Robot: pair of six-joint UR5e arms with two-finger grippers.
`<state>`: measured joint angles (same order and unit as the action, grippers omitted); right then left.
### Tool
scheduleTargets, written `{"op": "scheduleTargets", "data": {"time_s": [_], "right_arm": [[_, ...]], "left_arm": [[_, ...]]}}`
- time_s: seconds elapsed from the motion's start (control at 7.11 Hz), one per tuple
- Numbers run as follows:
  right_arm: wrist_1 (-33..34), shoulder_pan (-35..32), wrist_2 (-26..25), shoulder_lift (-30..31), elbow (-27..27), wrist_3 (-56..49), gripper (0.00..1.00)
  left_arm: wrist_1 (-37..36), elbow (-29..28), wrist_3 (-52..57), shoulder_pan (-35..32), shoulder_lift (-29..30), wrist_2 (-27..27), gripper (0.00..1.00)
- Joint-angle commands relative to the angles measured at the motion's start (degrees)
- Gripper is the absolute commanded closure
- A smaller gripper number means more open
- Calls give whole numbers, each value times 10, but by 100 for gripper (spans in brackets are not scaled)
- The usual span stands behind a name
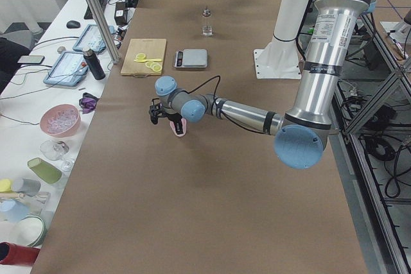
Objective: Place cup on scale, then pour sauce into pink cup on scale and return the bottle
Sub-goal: 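Grasp the pink cup with the left gripper while the right arm reaches the bottle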
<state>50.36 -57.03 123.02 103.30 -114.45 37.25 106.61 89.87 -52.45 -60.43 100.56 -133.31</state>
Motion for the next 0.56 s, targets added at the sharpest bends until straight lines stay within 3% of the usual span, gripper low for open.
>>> {"op": "scheduleTargets", "data": {"time_s": [0.0,0.14,0.42], "right_arm": [[-33,67,-63,-8,1,25,0],[-43,80,-66,-10,5,25,0],[-102,121,-115,-11,35,35,0]], "left_arm": [[1,-2,1,2,1,1,85],[1,-2,0,2,1,1,99],[-2,2,-1,2,7,1,100]]}}
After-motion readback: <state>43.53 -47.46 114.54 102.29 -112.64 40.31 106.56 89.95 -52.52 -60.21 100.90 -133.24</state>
